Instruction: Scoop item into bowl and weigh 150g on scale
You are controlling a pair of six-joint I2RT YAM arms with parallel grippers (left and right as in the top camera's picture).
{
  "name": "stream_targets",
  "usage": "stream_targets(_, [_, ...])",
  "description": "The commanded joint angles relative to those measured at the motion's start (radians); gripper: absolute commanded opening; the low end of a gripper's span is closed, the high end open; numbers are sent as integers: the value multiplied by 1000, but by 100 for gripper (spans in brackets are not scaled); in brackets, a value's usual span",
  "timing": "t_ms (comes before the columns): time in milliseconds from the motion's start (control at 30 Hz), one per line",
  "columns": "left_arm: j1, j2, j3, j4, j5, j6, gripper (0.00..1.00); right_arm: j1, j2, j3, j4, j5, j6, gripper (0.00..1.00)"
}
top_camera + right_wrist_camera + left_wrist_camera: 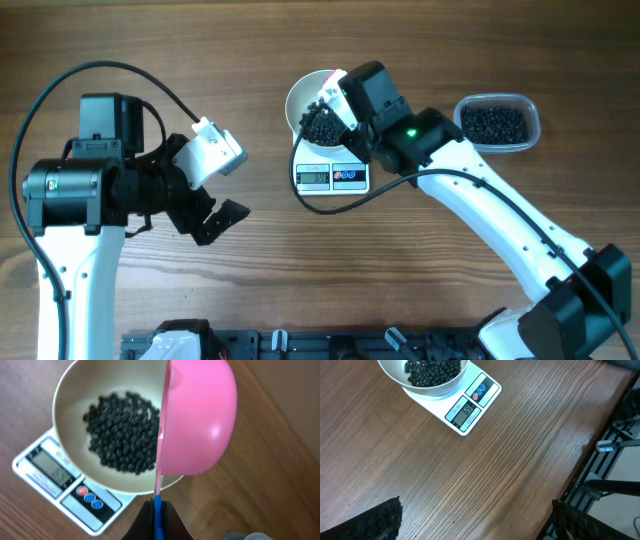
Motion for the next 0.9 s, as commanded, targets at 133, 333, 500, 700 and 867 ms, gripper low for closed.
stream_targets(133, [5,5,-5,0,23,19,100,23,48,3,13,153,-63,4])
stream_targets(333, [5,5,-5,0,23,19,100,13,48,3,22,34,11,4])
stream_targets(500, [5,4,-5,0,23,19,100,19,52,3,-53,-72,-72,4])
stream_targets(700, [5,5,-5,0,23,20,100,11,51,3,6,33,23,4])
stream_targets(867, [5,5,-5,0,23,20,100,-100,45,95,-97,66,180,4])
